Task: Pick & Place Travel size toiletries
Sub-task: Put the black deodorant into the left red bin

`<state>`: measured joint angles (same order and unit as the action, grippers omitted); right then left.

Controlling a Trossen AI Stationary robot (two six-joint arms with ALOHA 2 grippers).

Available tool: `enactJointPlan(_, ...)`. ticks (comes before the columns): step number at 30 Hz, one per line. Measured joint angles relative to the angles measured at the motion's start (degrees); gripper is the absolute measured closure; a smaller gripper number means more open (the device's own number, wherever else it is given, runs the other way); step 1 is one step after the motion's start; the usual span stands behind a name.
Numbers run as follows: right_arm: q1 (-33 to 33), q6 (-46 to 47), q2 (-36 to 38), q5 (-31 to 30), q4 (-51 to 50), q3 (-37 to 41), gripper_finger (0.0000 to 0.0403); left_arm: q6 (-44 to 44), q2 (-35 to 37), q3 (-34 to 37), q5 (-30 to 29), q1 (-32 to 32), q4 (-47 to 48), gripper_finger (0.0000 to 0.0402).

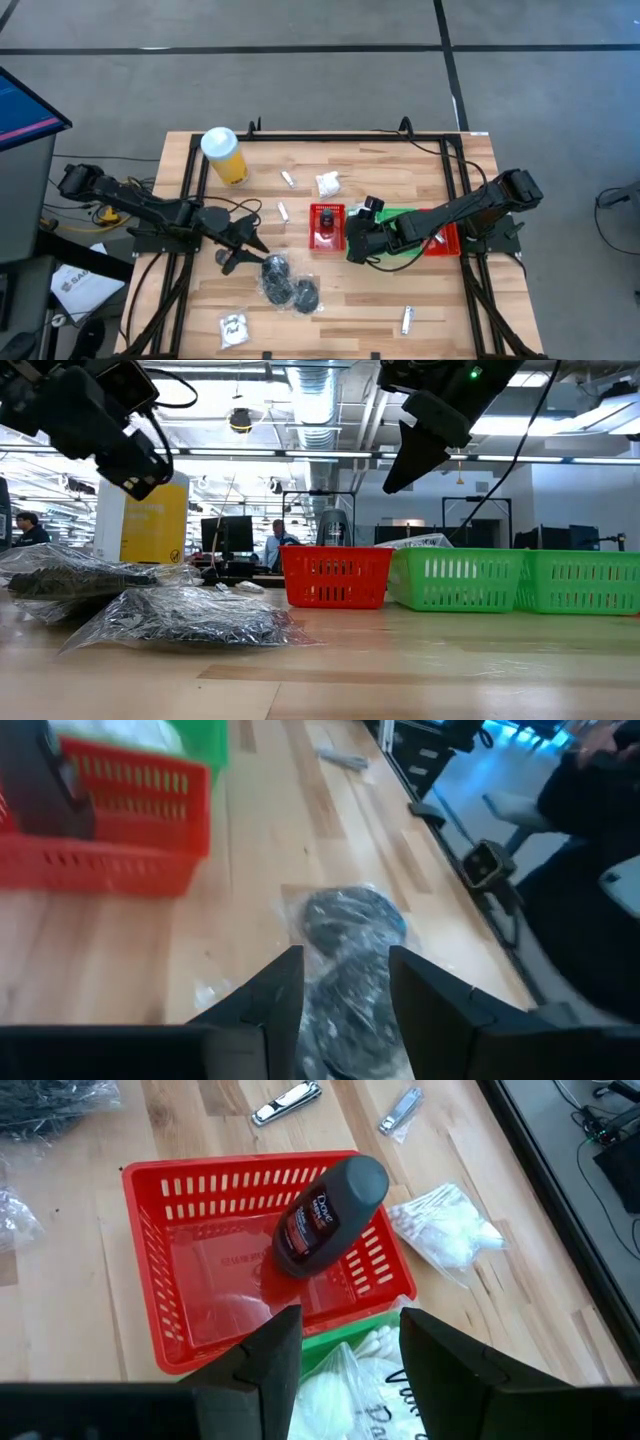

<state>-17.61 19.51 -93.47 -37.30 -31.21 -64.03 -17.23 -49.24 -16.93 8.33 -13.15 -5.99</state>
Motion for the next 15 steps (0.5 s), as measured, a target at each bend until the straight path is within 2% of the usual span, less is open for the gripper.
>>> enactJointPlan(3,0.00,0.00,0.00,0.00,0.01,0.00,0.0244,-1.94,2.27,0.00,1.35,-0.16,2.81,0.0261)
enactJointPlan(10,0.00,0.00,0.00,0.00,0.04,0.00,0.0244,-2.28,4.28,0.00,1.56,-2.37,1.82,0.0261)
enactJointPlan(15,0.00,0.00,0.00,0.00,0.18,0.00,0.0244,-2.28,3.99,-0.04,-0.72,-3.32,-0.70,0.0236)
